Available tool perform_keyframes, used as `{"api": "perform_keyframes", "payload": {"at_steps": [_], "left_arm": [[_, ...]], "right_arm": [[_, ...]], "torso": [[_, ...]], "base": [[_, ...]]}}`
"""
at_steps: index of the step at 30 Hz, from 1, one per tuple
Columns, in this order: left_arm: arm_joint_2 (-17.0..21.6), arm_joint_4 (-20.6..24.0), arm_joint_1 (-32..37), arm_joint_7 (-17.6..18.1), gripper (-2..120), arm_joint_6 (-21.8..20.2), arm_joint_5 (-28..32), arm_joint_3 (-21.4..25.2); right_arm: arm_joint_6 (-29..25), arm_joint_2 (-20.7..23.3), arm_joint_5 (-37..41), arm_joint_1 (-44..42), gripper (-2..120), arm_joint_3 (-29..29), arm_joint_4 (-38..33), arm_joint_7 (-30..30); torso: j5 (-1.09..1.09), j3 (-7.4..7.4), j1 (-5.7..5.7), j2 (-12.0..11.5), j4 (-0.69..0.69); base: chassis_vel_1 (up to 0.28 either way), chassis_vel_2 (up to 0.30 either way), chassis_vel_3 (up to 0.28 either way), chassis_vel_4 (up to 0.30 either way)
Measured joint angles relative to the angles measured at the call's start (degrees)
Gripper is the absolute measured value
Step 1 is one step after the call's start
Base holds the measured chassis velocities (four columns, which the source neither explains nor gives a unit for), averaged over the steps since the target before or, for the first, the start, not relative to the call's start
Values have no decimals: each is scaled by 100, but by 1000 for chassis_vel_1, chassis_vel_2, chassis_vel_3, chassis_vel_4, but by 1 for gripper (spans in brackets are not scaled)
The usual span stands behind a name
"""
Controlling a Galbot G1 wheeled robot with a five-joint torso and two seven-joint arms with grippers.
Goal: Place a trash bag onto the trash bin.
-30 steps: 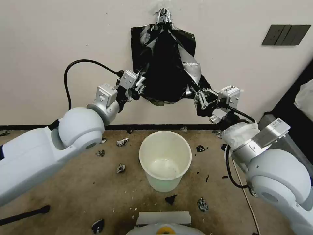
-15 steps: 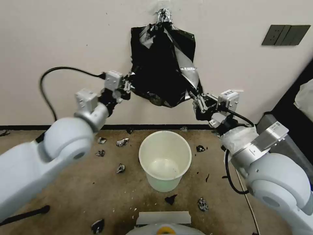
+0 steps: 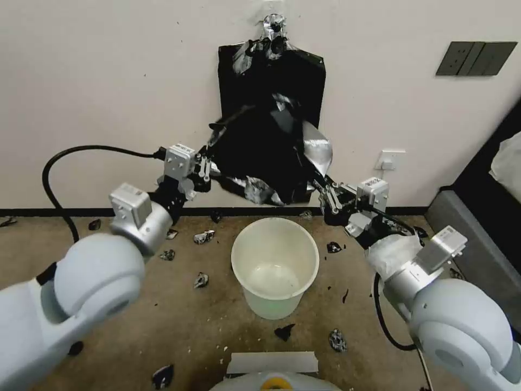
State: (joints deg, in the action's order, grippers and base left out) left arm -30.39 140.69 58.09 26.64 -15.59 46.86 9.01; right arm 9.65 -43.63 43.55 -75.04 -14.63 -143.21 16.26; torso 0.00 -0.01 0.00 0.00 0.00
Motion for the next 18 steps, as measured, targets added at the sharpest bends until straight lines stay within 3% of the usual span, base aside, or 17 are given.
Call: {"api": "perform_keyframes", "payload": {"at_steps": [9, 18], "left_arm": [[-304, -113, -98, -71, 0, 38, 50, -268], [-1067, -596, -54, -25, 0, 16, -61, -658]], "right_arm": [[1, 44, 39, -181, 0, -186, -3, -1], [-48, -283, 8, -729, 0, -287, -4, -41]], "torso": [[0, 1, 0, 0, 0], [-1, 1, 0, 0, 0]], "base": [[0, 0, 0, 0], [0, 0, 0, 0]]}}
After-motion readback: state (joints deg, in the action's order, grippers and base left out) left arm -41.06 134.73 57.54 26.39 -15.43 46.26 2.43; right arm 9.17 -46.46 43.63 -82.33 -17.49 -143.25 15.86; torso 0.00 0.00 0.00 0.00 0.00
